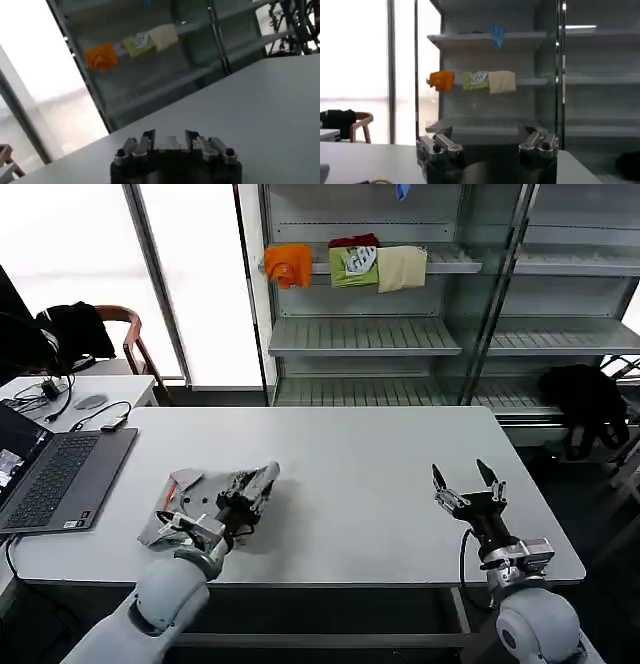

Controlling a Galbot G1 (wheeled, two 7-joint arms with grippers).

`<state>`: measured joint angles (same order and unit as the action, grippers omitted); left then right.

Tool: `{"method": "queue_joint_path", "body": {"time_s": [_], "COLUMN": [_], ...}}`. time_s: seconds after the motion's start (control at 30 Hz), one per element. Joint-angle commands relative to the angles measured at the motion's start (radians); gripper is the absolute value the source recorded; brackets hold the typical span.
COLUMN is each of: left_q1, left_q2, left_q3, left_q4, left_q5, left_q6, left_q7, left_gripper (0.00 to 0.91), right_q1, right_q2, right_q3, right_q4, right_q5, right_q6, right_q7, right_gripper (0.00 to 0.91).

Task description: Fold and organize the clothes.

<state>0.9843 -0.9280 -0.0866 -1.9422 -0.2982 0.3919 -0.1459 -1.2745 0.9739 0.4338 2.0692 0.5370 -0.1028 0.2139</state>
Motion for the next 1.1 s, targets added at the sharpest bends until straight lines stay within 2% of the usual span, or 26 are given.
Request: {"method": "queue_joint_path", "body": {"time_s": [0.03,0.17,0.23,0.37,0.5,0.57,0.7,0.83,1.1], "left_q1": [-0.056,-0.048,-0.009,0.080,0.155,0.184,0.207,0.201,0.199], "left_q2": [-0.014,0.001,0.036,0.072,0.074,0.068,0.052,0.037,0.022], "left_q3": [0.118,0.016,-0.059,-0.203,-0.334,-0.374,-0.398,-0.394,-0.385], "left_q4": [-0.205,-0.233,-0.227,-0.223,-0.228,-0.231,-0.226,-0.216,-0.202], "left_q5": [0.040,-0.008,-0.007,-0.022,-0.040,-0.043,-0.054,-0.054,-0.059], "left_q6": [0.001,0.055,0.034,0.021,0.013,0.011,0.011,0.012,0.017], "left_q7": [-0.147,-0.144,-0.094,-0.075,-0.023,0.005,0.022,0.022,0.025], "left_gripper": [0.907,0.907,0.907,0.907,0.907,0.907,0.907,0.907,0.907], "right_q1": [0.075,0.147,0.171,0.316,0.427,0.455,0.505,0.525,0.524], "right_q2": [0.016,0.054,0.083,0.156,0.238,0.267,0.308,0.328,0.401], "right_q3": [-0.079,-0.135,-0.168,-0.303,-0.473,-0.513,-0.625,-0.681,-0.694], "right_q4": [-0.012,-0.035,-0.056,-0.141,-0.226,-0.253,-0.299,-0.327,-0.419], "right_q5": [-0.017,-0.018,-0.020,-0.032,-0.017,0.014,0.054,0.064,0.074], "right_q6": [-0.030,-0.092,-0.113,-0.186,-0.272,-0.317,-0.411,-0.475,-0.474], "right_q7": [0.003,-0.018,-0.024,-0.026,0.016,0.037,0.047,0.037,0.047], "right_gripper": [0.907,0.907,0.907,0.907,0.907,0.907,0.907,0.907,0.907]}}
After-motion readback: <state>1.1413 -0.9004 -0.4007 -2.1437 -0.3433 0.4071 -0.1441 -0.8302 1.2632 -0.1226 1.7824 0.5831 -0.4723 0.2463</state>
